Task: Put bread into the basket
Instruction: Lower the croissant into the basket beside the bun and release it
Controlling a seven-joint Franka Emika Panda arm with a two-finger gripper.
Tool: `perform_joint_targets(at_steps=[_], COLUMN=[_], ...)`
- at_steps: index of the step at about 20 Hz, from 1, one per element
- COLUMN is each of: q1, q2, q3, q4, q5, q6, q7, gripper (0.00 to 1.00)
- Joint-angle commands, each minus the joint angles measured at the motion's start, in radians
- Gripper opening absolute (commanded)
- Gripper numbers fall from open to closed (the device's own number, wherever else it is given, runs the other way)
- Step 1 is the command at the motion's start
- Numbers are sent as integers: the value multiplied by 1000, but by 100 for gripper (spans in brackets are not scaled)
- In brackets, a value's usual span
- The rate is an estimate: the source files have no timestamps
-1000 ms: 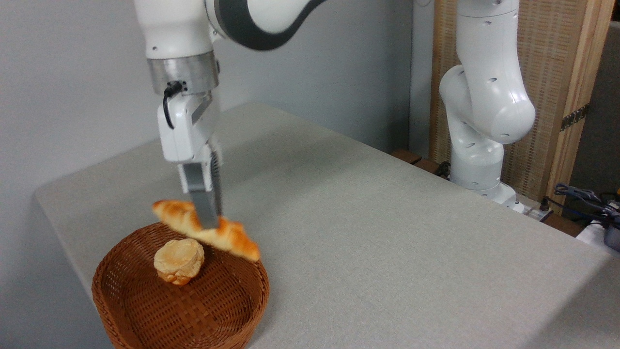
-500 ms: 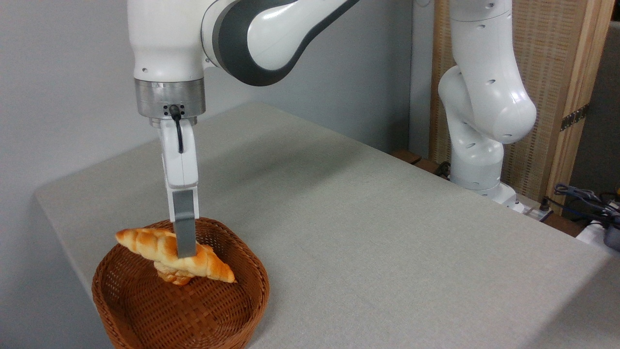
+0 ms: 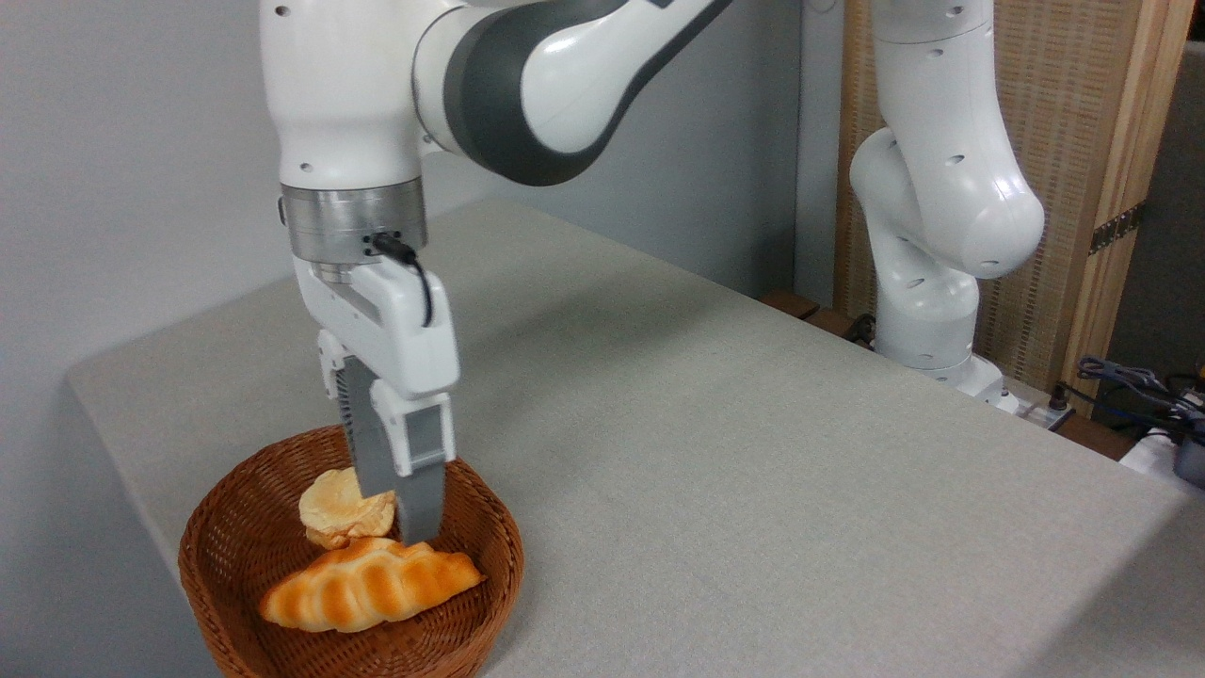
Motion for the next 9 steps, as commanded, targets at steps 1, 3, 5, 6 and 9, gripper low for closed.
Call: perform_joint_targets(at_steps=[1,3,5,6,9], q1=[6,26,37,50,75], q2=[-35,-51,-80,-100,-157], q3=[10,10,10,10,12], q4=[-19,-21,-21,-21,-21], q5=[-22,-36,-86,-90,-93], q6=[-86,-90,-119,-144,-199], q7=[-13,-15,-10,-7,-4], gripper=[100,100,100,100,100])
